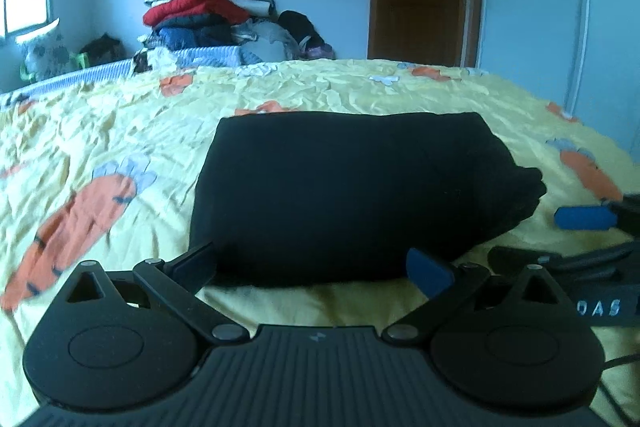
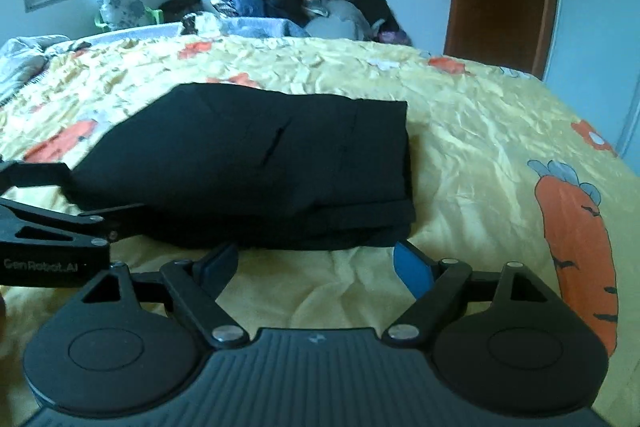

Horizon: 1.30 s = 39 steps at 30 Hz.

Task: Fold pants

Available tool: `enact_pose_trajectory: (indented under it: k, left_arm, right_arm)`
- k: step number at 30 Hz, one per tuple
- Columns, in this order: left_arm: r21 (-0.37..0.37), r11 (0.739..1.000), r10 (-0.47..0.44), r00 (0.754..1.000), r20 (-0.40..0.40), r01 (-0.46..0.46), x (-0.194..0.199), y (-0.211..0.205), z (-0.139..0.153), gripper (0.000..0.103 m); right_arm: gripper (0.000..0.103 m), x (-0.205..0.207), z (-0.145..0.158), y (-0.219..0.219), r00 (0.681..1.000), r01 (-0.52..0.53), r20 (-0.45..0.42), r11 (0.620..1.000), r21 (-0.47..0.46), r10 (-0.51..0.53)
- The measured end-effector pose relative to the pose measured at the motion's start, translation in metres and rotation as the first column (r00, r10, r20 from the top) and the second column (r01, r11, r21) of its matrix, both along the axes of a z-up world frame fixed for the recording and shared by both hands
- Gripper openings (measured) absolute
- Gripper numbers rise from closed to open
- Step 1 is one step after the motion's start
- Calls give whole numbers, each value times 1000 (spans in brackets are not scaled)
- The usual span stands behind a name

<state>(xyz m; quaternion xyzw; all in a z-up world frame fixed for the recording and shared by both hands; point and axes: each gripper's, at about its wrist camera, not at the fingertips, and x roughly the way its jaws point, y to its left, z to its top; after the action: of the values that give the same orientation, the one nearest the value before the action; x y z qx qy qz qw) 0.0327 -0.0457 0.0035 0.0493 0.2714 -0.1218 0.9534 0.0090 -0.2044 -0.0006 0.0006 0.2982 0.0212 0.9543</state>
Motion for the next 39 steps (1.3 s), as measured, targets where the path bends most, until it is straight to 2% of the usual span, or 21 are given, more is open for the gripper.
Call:
enact_pose_trajectory:
  k: [3,7,12,16,22,24,26,32,36,39]
  left_arm:
    - [-25,1000,8,1000,-9,-8,-7,7,1,101]
    - [-8,1000,10,1000,-4,-10,-15,11,0,102]
    - [-11,1000,7,999,-34,-7,-18,16,-4,102]
    - [-31,999,23,998,-55,-25,-18,20,-8,103]
    - [-26,998,61,996,-69,-62,-18,27,-19,102]
    - [-32,997,63,993,-95,-66,-16,29,-21,102]
    - [-44,996,69,993,-99,-73,-16,32,-21,102]
    - [28,997,72,993,-98,-70,-16,32,-23,103]
    - [16,998,66,992,-103,-65,-16,35,-24,103]
    - [27,998,66,993,-102,-64,-15,33,-25,103]
  right_arm:
    - [86,-7,-1,5,1000,-16,-6,1000,0,16]
    - [86,-9,-6,10,999,-38,-37,999,34,40]
    - [86,-16,-8,20,997,-51,-58,998,23,53]
    - [96,-20,-7,25,998,-30,-52,1000,7,31]
    - [97,-18,-15,28,999,3,-49,999,-37,-5]
    - [103,-18,-17,29,999,19,-42,999,-50,-21]
    - [103,-19,-18,29,999,31,-43,998,-56,-33]
    - [103,-19,-19,27,997,64,-44,996,-59,-67]
    - [103,-22,-20,15,996,88,-32,996,19,-87]
    - [103,-21,-20,5,989,148,-27,988,54,-146]
